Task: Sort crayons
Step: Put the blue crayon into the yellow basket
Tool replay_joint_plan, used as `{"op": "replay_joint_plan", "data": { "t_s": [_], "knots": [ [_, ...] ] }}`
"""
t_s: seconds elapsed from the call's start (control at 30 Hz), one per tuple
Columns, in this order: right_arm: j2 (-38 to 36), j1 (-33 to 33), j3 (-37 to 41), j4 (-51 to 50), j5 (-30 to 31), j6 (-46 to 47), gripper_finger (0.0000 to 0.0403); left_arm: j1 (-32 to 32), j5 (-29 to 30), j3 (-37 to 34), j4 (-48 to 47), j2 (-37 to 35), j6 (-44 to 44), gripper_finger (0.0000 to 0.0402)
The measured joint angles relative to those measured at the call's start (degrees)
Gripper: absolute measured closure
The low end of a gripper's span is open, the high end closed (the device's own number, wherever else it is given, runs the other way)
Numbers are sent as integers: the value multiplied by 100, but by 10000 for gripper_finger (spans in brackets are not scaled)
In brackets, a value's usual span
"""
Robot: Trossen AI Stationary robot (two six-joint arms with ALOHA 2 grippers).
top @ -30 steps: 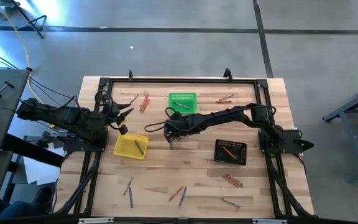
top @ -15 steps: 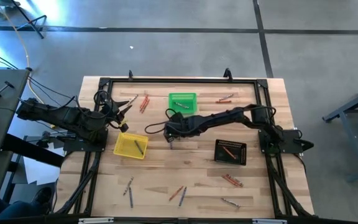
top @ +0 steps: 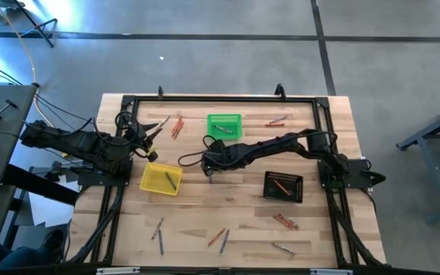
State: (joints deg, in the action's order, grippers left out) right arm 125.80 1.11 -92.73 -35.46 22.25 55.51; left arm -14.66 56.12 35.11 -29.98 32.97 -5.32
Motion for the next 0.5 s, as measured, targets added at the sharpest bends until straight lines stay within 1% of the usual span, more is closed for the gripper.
{"op": "replay_joint_plan", "data": {
  "t_s": [0.5],
  "knots": [
    [184,25,-4,192,-32,108,270,0,4,0,-15,-2,0,316]
  ]
}}
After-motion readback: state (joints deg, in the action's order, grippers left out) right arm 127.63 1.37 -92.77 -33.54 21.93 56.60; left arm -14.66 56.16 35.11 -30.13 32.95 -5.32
